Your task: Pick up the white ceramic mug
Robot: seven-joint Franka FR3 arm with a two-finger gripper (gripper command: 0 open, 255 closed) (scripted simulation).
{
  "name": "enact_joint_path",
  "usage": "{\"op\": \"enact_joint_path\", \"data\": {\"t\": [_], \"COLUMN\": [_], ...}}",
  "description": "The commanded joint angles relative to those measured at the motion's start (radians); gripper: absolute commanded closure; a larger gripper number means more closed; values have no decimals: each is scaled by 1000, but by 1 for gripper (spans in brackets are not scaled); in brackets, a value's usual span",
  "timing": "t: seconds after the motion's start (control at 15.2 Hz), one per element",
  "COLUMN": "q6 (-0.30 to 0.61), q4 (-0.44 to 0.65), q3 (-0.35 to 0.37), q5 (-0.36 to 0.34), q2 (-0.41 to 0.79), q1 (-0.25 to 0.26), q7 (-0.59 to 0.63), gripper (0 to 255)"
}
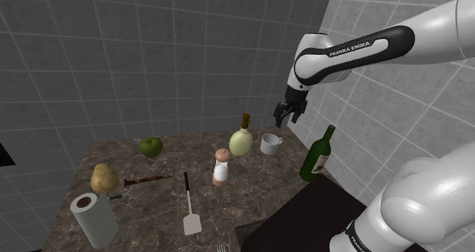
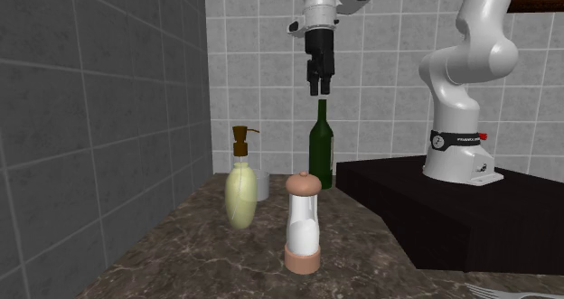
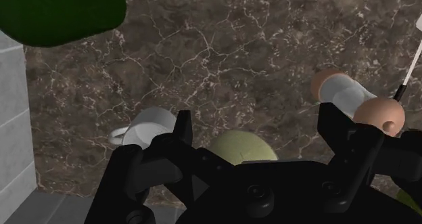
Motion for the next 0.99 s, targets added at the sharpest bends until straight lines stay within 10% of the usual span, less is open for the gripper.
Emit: {"op": "enact_joint_path", "data": {"t": [0.0, 0.92], "q6": [64, 378], "q4": [5, 254], "q3": [-11, -50], "q5": [-2, 92], "q2": [66, 627], "q1": [-3, -46], "q7": [-13, -150], "gripper": [0, 0]}}
